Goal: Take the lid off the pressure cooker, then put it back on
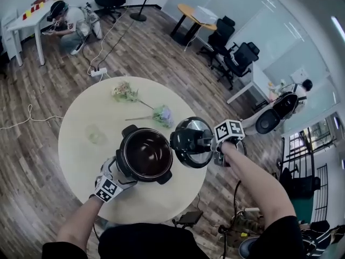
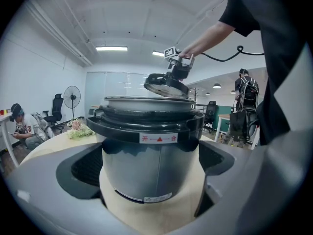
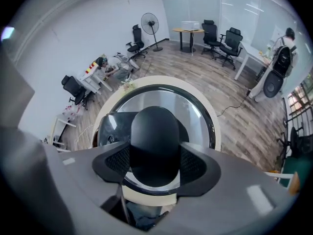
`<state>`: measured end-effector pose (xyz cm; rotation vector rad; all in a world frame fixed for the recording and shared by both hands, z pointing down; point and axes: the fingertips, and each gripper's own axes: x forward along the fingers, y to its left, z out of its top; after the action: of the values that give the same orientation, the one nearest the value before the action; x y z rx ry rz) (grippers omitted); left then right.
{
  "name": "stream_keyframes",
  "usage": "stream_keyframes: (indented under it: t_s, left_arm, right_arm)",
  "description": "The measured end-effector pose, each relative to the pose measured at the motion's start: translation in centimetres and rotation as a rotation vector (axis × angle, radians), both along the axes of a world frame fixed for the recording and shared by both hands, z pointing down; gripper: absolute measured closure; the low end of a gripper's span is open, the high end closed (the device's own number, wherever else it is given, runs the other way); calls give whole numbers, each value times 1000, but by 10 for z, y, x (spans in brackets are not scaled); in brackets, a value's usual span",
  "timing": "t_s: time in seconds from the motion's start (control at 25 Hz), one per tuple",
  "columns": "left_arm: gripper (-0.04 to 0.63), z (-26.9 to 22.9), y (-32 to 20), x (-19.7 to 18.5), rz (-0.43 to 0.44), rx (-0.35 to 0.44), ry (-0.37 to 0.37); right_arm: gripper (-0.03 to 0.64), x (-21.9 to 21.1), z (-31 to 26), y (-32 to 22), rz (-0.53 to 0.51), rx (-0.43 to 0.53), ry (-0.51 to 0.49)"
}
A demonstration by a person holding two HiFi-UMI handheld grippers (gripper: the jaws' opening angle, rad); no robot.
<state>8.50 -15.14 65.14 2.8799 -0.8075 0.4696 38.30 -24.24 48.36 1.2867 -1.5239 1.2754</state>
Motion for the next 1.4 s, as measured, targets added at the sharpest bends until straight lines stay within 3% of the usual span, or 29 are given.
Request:
stream_keyframes:
  t_s: [0.24,0.52,0.92,1.4]
  left_arm:
    - [5,-1,1,1,-5,5,10]
    - [6,8,3,-1,-2,1,22]
    - [5,7,6,0,3,2,34]
    - [5,5,6,0,3,0,37]
  right_arm:
    - [332,-98,-10,-2,-100,-63,-43]
    - [331,-176,17,-1,-183,-115,31]
    - [331,-211,45,3,-190,-165,150]
    - [331,-227,56,14,-155,-206,181]
